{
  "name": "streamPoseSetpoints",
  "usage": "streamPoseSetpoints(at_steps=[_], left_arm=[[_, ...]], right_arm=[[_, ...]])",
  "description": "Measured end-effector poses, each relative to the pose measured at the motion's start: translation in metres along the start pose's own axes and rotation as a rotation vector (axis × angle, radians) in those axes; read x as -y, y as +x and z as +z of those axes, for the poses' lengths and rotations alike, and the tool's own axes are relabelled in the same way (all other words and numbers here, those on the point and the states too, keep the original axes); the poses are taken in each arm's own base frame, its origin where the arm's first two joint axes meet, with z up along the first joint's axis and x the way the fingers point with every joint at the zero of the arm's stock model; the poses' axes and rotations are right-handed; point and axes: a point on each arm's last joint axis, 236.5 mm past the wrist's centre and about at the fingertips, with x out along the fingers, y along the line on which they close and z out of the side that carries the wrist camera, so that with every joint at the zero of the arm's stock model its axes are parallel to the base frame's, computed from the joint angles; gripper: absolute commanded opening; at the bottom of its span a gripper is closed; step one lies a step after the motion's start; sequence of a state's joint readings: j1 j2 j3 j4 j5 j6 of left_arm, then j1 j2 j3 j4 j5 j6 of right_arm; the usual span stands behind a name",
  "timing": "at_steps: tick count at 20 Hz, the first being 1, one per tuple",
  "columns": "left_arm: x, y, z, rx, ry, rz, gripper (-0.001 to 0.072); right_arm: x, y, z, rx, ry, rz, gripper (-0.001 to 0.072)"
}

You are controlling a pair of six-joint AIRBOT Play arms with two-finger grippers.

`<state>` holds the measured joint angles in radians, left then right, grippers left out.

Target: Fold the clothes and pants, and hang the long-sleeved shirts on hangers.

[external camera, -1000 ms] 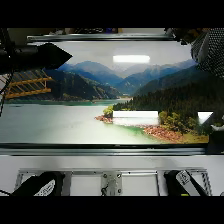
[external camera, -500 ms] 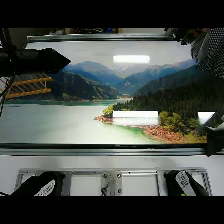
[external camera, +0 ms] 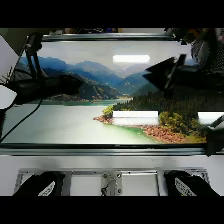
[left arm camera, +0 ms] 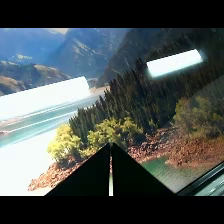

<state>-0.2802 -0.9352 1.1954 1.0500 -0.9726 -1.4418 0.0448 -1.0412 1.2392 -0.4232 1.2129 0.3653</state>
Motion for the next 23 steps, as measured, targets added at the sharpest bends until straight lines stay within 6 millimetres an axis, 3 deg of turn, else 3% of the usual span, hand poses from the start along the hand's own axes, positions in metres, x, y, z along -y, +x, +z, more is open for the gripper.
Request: streamPoseSetpoints(at_steps=[3, 6, 8, 9, 10, 23], left_arm=[[0.009, 0.011, -0.015, -0.026, 0.034, -0.022, 0.0006], [0.013, 0.015, -0.02, -0.036, 0.051, -0.031, 0.0007], [0.014, 0.016, -0.022, -0.04, 0.056, -0.033, 0.0007], [0.014, 0.016, -0.022, -0.039, 0.057, -0.033, 0.0007], [0.014, 0.017, -0.023, -0.04, 0.059, -0.033, 0.0007], [0.016, 0.017, -0.024, -0.045, 0.061, -0.037, 0.0007]], right_arm=[[-0.038, 0.039, -0.04, -0.089, 0.049, 0.147, 0.0231], [-0.059, 0.055, -0.056, -0.128, 0.068, 0.221, 0.023], [-0.065, 0.059, -0.062, -0.141, 0.075, 0.238, 0.0226], [-0.067, 0.061, -0.063, -0.144, 0.076, 0.246, 0.0047], [-0.069, 0.061, -0.064, -0.147, 0.077, 0.253, 0.0014], [-0.073, 0.063, -0.067, -0.155, 0.071, 0.269, 0.0015]])
